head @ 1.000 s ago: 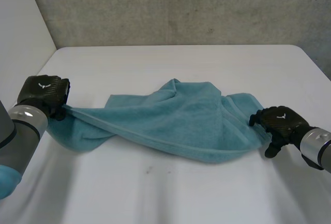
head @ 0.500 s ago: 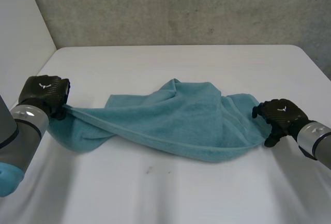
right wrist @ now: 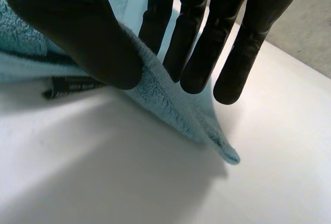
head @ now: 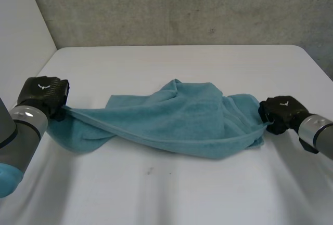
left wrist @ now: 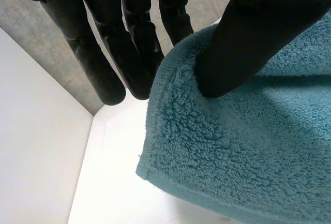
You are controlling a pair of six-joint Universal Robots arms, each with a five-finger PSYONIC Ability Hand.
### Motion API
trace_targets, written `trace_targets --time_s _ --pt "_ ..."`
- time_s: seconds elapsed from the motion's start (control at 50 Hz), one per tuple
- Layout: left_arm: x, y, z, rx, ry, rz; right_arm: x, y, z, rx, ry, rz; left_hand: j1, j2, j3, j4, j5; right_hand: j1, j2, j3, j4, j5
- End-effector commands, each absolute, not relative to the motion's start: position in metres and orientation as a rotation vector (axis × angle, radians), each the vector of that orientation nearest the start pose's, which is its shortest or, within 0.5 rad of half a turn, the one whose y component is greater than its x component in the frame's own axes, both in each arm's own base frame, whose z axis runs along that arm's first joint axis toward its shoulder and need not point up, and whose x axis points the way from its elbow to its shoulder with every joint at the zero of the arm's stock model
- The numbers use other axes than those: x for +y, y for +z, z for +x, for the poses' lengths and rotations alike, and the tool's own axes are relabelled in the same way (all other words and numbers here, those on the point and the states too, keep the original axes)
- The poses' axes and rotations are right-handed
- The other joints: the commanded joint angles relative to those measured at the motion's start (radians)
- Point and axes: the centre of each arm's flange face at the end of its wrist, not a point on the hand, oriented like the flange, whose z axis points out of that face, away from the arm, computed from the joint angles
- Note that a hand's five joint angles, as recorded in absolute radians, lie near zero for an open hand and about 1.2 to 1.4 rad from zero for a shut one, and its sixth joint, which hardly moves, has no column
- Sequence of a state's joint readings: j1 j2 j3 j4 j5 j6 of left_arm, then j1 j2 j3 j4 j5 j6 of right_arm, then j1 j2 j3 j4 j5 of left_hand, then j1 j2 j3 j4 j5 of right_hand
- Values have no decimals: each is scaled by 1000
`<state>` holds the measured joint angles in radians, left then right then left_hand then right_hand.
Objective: Fold the laundry
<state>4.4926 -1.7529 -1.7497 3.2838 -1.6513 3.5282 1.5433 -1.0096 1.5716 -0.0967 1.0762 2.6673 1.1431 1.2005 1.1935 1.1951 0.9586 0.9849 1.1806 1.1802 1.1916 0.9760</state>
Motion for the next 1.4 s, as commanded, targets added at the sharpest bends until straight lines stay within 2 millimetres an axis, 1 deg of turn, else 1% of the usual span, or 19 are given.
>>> trace_targets --time_s 0.02,0.08,0.1,0.2,0.26,0.36,0.42,0.52,0.64,0.7,0.72,0.8,0.86,0.88,0.92,0.96,1.06,1.16,1.4 --pt "-277 230 -187 2201 -1898 605 -337 248 160 2180 -1930 -846 253 196 203 201 263 411 216 216 205 246" --pt "-268 265 -185 2105 -2006 570 -331 274 160 2134 -2013 -864 253 196 203 201 263 411 216 216 205 246" --pt "-265 273 -184 2081 -2032 562 -320 311 158 2094 -2110 -871 253 196 203 201 263 411 216 216 205 246" --pt "-247 329 -180 1921 -2193 503 -294 381 132 2100 -2309 -844 253 196 203 201 263 411 216 216 205 246" --pt "-230 372 -176 1807 -2291 465 -284 407 124 2122 -2391 -893 253 196 203 201 263 411 216 216 205 246" --pt "-224 392 -178 1813 -2301 506 -274 424 126 2167 -2426 -984 253 196 203 201 263 411 216 216 205 246" --pt "-227 386 -180 1871 -2264 561 -273 416 133 2214 -2367 -1029 253 196 203 201 263 411 216 216 205 246" --pt "-269 320 -187 2132 -1995 698 -288 366 166 2324 -2099 -1244 253 196 203 201 263 411 216 216 205 246" --pt "-300 255 -191 2267 -1737 824 -314 280 196 2542 -1761 -1491 253 196 203 201 263 411 216 216 205 246" --pt "-315 234 -194 2283 -1664 884 -326 264 199 2562 -1744 -1497 253 196 203 201 263 411 216 216 205 246" --pt "-327 227 -196 2271 -1650 897 -350 251 203 2556 -1817 -1477 253 196 203 201 263 411 216 216 205 246" --pt "-360 231 -201 2190 -1710 857 -385 251 207 2509 -2036 -1387 253 196 203 201 263 411 216 216 205 246" --pt "-380 254 -205 2071 -1835 795 -403 281 211 2409 -2290 -1250 253 196 203 201 263 411 216 216 205 246" --pt "-398 295 -207 1874 -2025 708 -413 313 213 2281 -2497 -1128 253 196 203 201 263 411 216 216 205 246" --pt "-405 326 -211 1709 -2170 646 -419 349 214 2111 -2712 -1004 253 196 203 201 263 411 216 216 205 246" --pt "-401 384 -212 1412 -2383 519 -423 396 212 1835 -2980 -810 253 196 203 201 263 411 216 216 205 246" --pt "-376 459 -204 975 -2613 320 -410 448 214 1456 -3234 -603 253 196 203 201 263 411 216 216 205 246" --pt "-375 442 -204 1073 -2640 323 -383 456 210 1396 -3246 -602 253 196 203 201 263 411 216 216 205 246" --pt "-378 316 -196 1631 -2425 436 -381 329 221 1760 -2709 -887 253 196 203 201 263 411 216 216 205 246"
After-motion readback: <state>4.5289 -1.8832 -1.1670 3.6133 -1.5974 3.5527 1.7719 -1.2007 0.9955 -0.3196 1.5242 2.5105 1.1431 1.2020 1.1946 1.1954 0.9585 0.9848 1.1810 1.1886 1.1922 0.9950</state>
